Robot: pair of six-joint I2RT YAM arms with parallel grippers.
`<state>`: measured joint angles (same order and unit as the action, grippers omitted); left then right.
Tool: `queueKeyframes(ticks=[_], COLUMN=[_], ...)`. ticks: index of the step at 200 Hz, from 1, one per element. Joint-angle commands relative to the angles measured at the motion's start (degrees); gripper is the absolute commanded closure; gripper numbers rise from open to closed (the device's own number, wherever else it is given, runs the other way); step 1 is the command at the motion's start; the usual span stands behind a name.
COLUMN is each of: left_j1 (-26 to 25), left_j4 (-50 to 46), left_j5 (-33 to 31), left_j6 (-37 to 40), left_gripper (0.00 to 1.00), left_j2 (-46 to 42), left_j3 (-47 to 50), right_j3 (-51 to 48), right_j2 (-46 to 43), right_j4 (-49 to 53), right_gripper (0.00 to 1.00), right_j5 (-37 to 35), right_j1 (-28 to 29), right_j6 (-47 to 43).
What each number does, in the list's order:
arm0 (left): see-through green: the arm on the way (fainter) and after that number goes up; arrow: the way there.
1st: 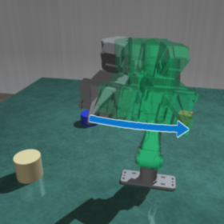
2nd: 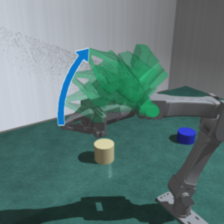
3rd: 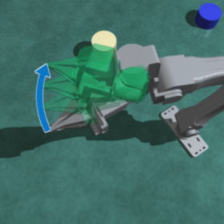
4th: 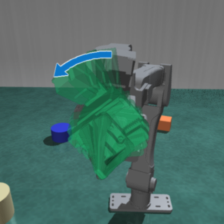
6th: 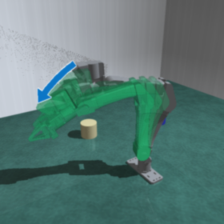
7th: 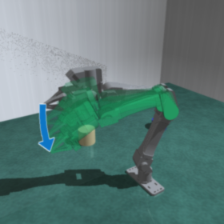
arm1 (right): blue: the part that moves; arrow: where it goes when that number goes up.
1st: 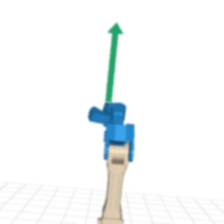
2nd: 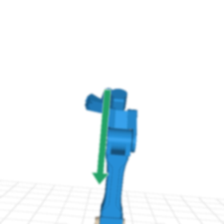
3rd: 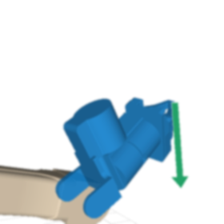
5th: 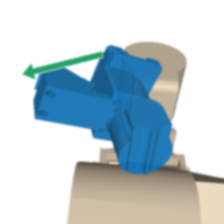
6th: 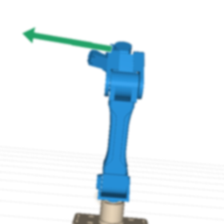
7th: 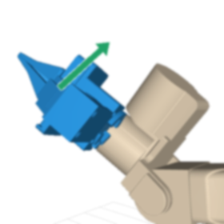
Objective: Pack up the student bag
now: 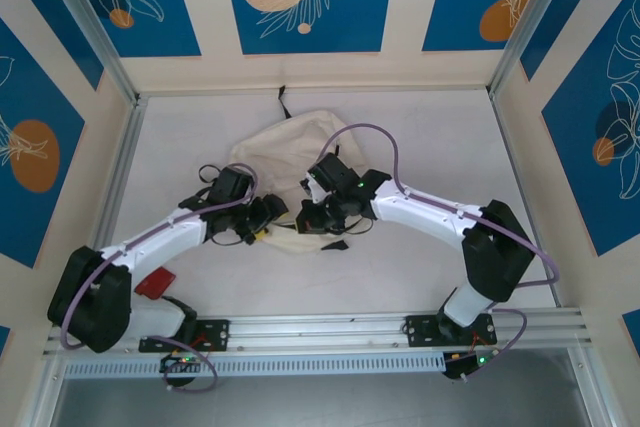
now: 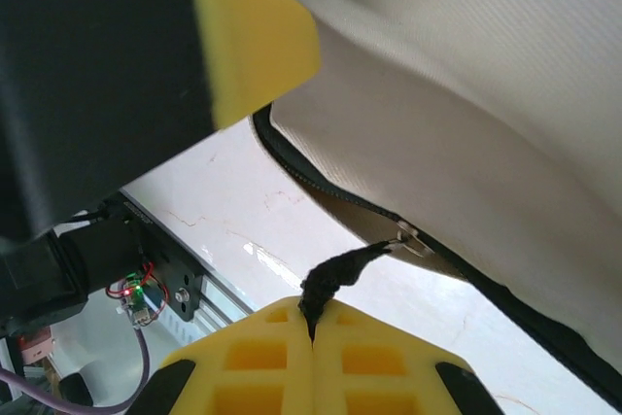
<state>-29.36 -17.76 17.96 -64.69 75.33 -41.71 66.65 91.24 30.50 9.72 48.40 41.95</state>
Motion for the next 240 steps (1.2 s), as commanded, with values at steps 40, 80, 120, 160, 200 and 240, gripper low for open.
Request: queueKeyframes(ticks=[40,80,120,160,200,240], left_j1=[-0.8,-0.7,-0.4,0.6,1.7,3.1], left_j4=[-1.5,-4.3,-6.0,-7.8,-9.9,-10.9], left_j5=[-5.3,-10.3,-13.3,-15.0,-16.6,-16.4], left_j6=[0.6,3.1,4.9,6.8,8.6,10.5], left_gripper=[0.66,0.87,0.95,0.98,0.99,0.99], left_j2=[4.4,5.1,5.1,5.4,4.6,3.7], left_j3=[-1.5,-1.8,-2.1,-2.8,-4.0,-5.0], right_j3=[-1.0,-1.6,-1.4,-3.0,-3.3,-1.9], right_j2=[-4.7,-5.8,-5.9,-7.6,-10.0,-10.0], right_j4=[9.8,14.1,18.9,23.3,23.6,17.0], right_gripper=[1.00,1.00,1.00,1.00,1.00,1.00], right_j5=[-10.2,-16.5,-22.9,-28.0,-28.3,-18.5], right_j1=[0.3,-0.1,-1.0,-3.5,-5.4,-4.8], right_j6=[1.6,3.1,6.7,11.8,11.7,5.1])
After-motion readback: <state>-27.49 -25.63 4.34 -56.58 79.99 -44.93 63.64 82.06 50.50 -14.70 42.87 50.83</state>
